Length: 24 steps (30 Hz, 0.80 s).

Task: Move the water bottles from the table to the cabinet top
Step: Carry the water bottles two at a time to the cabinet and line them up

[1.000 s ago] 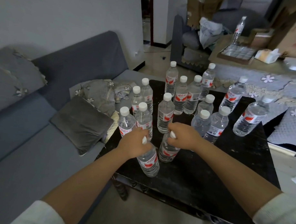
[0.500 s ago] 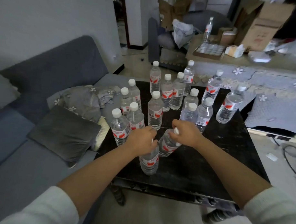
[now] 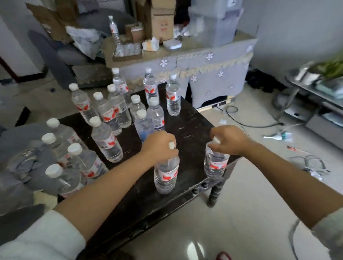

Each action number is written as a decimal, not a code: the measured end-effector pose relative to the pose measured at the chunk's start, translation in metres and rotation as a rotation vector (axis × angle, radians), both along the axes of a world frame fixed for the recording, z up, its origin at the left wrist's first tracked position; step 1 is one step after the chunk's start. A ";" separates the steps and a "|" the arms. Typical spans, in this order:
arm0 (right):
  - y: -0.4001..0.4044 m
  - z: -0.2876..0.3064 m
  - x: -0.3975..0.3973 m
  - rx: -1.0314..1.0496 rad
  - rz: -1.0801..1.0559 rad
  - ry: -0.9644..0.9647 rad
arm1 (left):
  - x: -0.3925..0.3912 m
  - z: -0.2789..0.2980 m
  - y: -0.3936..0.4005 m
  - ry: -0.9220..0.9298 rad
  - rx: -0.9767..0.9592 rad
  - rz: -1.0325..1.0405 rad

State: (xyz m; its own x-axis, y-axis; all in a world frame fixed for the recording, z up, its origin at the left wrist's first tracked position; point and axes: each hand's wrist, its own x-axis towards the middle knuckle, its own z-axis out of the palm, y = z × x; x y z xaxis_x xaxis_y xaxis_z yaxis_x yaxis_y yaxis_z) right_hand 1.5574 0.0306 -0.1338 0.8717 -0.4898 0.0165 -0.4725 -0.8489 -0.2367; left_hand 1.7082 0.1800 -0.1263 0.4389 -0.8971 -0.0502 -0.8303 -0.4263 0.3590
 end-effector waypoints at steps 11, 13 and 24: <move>-0.054 0.023 -0.199 0.001 -0.518 -0.035 | -0.162 0.023 -0.165 0.065 -0.063 -0.410; -0.064 0.026 -0.244 0.000 -0.566 -0.025 | -0.203 0.027 -0.191 0.087 -0.057 -0.436; -0.119 0.052 -0.487 -0.094 -0.835 0.000 | -0.424 0.040 -0.302 0.144 -0.020 -0.673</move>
